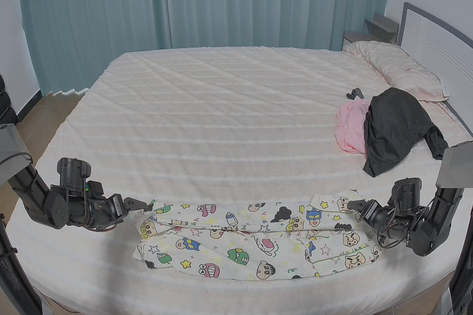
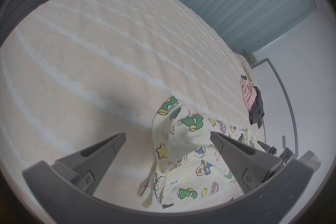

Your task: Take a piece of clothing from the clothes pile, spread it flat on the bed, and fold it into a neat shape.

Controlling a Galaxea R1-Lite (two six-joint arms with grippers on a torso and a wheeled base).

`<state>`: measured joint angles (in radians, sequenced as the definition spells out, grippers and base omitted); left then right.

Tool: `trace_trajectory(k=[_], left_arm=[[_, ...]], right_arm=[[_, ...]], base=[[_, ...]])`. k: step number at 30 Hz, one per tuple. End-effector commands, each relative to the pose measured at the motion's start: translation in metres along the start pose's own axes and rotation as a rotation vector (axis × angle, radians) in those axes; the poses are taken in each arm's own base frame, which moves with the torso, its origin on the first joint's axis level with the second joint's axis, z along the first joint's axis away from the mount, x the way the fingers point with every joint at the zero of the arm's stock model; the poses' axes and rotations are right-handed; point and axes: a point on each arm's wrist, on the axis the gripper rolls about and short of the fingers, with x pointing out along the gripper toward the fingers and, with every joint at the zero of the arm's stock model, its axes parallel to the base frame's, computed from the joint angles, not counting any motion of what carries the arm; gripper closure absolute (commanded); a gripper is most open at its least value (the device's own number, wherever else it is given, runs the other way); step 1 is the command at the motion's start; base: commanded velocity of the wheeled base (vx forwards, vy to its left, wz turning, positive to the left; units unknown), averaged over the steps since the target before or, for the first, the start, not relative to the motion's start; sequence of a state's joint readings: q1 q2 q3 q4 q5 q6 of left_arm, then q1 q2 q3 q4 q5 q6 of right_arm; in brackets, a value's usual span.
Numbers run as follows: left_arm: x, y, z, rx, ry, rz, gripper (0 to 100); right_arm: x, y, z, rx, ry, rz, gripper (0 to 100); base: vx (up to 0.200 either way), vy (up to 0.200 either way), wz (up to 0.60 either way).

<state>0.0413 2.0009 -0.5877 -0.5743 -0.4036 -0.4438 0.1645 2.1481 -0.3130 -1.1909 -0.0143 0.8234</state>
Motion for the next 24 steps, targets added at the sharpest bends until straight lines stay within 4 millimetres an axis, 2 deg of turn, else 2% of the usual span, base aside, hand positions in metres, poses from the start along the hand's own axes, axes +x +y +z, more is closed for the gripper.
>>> trace_trajectory(k=[1, 3, 4, 6, 11, 17, 24], left_arm=[[0.0, 0.005, 0.007, -0.022, -0.023, -0.004, 0], [0.001, 0.006, 0.007, -0.023, -0.02, -0.003, 0], [0.001, 0.006, 0.007, -0.023, -0.02, -0.003, 0], [0.001, 0.006, 0.008, -0.023, -0.02, -0.003, 0], [0.002, 0.006, 0.008, -0.026, -0.02, -0.002, 0], [0.002, 0.006, 0.007, -0.025, -0.02, -0.003, 0], [0.002, 0.004, 0.007, -0.02, -0.018, -0.007, 0]], right_arm=[[0.013, -0.004, -0.011, -0.013, 0.031, -0.011, 0], [0.017, -0.005, -0.014, -0.018, 0.053, -0.005, 0], [0.017, -0.005, -0.014, -0.018, 0.053, -0.005, 100], [0.022, -0.003, -0.013, -0.017, 0.056, 0.012, 100], [0.017, -0.002, -0.01, -0.012, 0.044, 0.015, 100], [0.004, -0.008, 0.008, 0.025, -0.023, 0.019, 100], [0.001, -0.014, 0.006, 0.029, -0.011, -0.002, 100]], base=[[0.0, 0.0, 0.0], [0.0, 0.0, 0.0], [0.0, 0.0, 0.0], [0.0, 0.0, 0.0], [0.0, 0.0, 0.0], [0.0, 0.0, 0.0], [0.0, 0.0, 0.0]])
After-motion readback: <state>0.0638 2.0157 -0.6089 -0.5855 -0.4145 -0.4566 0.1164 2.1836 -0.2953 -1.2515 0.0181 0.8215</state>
